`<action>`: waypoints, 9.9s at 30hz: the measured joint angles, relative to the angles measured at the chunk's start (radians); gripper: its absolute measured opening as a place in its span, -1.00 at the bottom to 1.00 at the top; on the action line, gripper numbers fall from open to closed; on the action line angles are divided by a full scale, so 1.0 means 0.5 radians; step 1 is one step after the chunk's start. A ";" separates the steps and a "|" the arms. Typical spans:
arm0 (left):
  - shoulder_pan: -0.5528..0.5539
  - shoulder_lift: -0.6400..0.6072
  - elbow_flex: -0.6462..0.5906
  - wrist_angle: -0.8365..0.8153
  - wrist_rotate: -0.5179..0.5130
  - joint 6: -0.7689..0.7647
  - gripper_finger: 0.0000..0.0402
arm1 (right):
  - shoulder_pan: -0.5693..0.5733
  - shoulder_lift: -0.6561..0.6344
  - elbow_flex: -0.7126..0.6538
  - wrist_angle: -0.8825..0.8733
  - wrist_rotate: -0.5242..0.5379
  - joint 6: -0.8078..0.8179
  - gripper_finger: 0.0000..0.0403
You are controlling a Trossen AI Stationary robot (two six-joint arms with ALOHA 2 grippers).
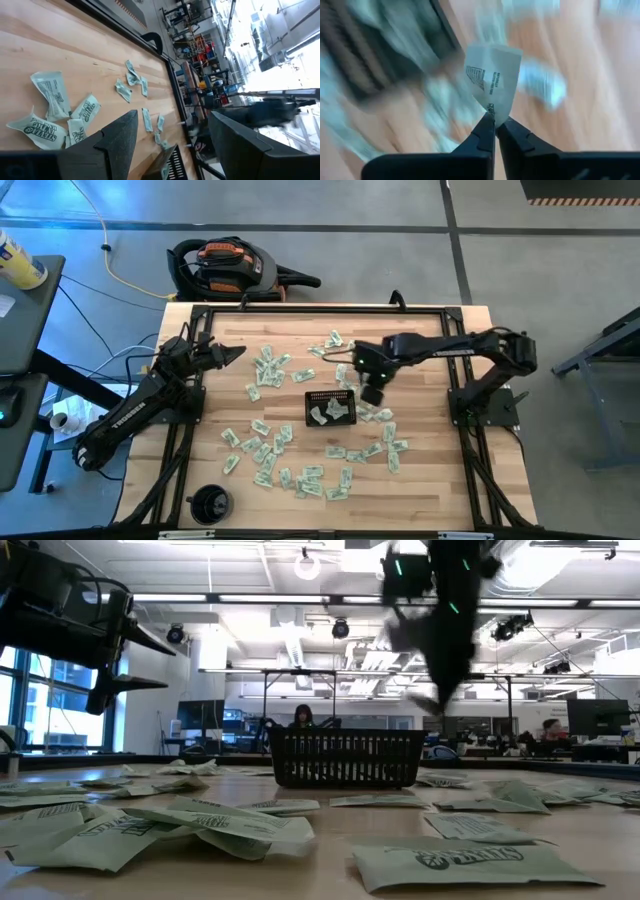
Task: Pick and place Stevia / Truvia into bins
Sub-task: Put the green stevia packet into the black basket
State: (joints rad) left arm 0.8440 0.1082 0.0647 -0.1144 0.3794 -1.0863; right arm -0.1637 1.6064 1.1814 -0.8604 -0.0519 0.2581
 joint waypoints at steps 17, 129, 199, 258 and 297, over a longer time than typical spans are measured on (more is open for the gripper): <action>0.000 0.000 0.000 0.007 0.227 0.070 0.38 | 0.172 1.082 1.021 -0.067 -0.463 0.156 -0.78; 0.000 0.000 -0.001 0.009 0.397 0.133 0.38 | 0.587 0.701 0.544 -0.738 0.038 0.627 -0.15; -0.589 2.932 1.248 0.082 -0.691 2.061 0.00 | -0.295 -0.061 -0.009 0.317 0.900 0.603 -0.14; -1.615 3.290 1.985 -0.023 -0.426 2.184 -0.57 | 0.412 -0.516 -0.009 0.014 1.415 1.458 -0.34; -0.903 3.660 2.497 -1.192 -0.368 2.412 0.10 | 0.313 -0.512 -0.009 -0.196 1.592 1.262 -0.34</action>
State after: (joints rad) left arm 0.3923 1.9381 1.3130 -0.7102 0.1953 0.1199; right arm -0.0071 1.3502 1.1767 -0.9583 0.7441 0.8890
